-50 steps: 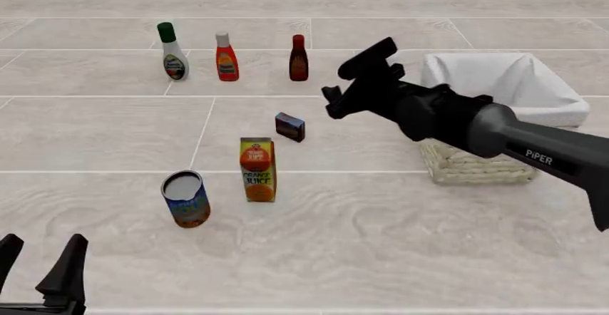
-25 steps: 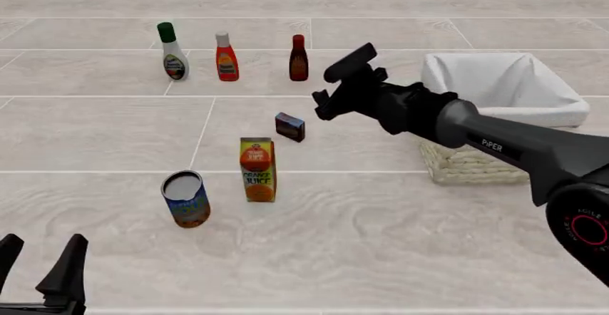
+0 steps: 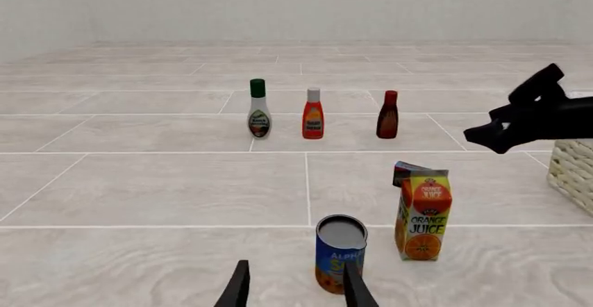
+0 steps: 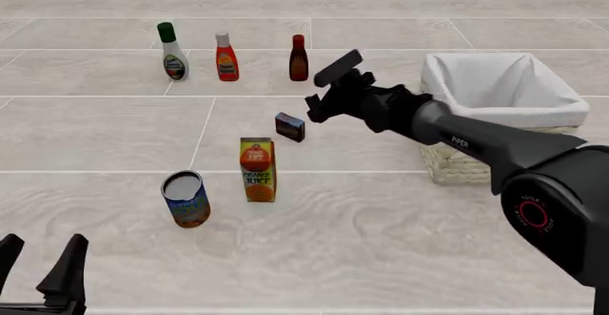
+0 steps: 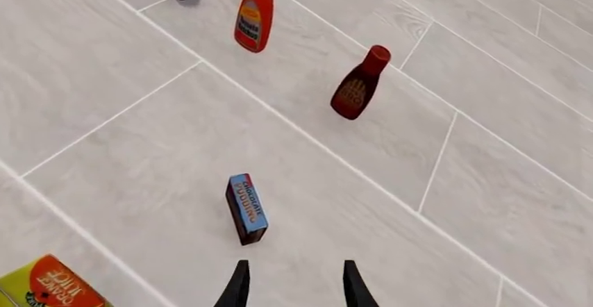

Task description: Pick the chocolate pudding and place it in the basket.

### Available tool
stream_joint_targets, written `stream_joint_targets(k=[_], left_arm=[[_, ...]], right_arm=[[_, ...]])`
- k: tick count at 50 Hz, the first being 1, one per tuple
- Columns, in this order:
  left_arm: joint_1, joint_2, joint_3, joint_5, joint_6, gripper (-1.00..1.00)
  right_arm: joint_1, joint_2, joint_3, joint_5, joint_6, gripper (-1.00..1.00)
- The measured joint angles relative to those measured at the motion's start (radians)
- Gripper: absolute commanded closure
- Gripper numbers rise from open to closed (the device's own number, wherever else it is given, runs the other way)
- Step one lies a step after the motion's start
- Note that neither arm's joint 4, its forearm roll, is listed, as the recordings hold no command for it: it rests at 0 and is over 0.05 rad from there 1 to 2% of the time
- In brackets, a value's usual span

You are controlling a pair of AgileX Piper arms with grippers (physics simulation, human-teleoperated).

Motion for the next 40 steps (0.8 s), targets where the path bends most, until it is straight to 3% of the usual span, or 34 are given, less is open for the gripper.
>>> stream_joint_targets(k=[40], left_arm=[[-0.001, -0.001, 0.004, -0.003, 0.000, -1.00]], right_arm=[[0.030, 0.179, -0.199, 0.079, 0.012, -1.00]])
